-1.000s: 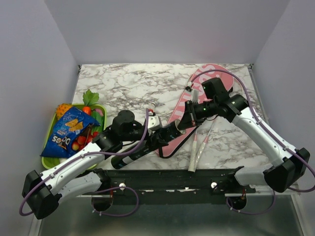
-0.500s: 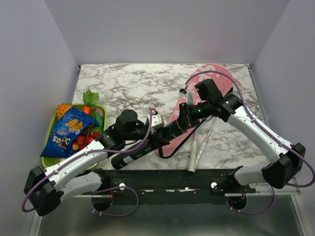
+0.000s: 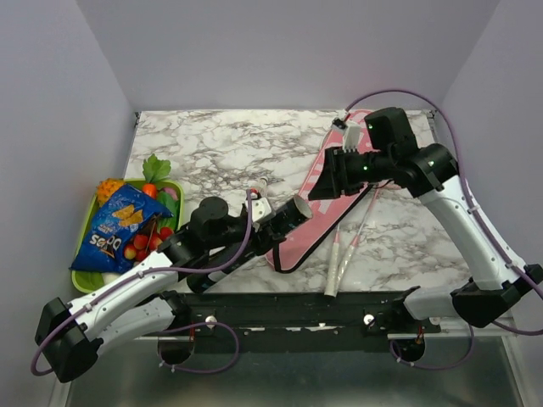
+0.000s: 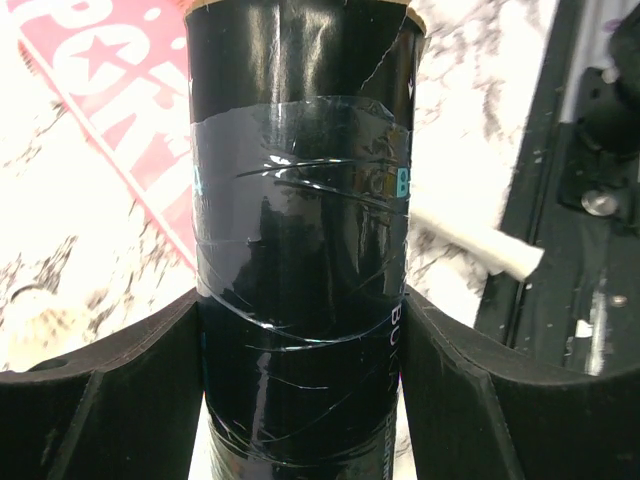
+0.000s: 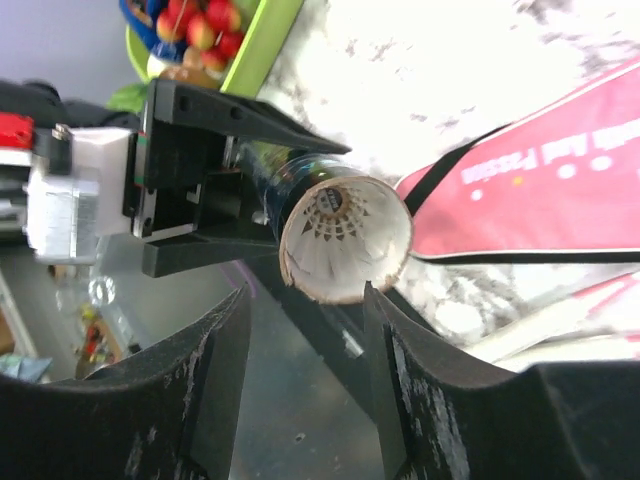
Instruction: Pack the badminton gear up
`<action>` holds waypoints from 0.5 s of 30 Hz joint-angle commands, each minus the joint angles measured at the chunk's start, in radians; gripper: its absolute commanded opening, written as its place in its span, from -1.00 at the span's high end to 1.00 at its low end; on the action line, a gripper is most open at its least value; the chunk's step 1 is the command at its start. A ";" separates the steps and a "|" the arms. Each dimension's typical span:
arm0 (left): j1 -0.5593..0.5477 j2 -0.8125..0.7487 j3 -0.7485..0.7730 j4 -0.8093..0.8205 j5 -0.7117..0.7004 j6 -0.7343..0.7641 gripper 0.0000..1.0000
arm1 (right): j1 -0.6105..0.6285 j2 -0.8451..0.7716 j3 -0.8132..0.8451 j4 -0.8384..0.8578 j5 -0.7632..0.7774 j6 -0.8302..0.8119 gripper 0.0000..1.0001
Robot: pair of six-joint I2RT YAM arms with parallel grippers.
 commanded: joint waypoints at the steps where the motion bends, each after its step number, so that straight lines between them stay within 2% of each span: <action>1: 0.003 -0.041 -0.054 -0.019 -0.144 0.027 1.00 | -0.082 0.037 0.108 -0.097 0.094 -0.054 -0.17; 5: 0.015 -0.080 -0.065 -0.059 -0.278 0.002 1.00 | -0.120 0.169 0.197 -0.079 0.182 -0.068 -0.20; 9: 0.023 -0.095 -0.024 -0.114 -0.438 -0.012 1.00 | -0.125 0.298 0.254 0.019 0.219 0.010 -0.21; 11: 0.024 -0.086 0.008 -0.149 -0.489 -0.015 1.00 | -0.125 0.350 0.271 0.088 0.246 0.038 -0.22; 15: 0.040 -0.031 0.070 -0.220 -0.643 -0.032 1.00 | -0.126 0.552 0.375 0.170 0.268 0.102 -0.26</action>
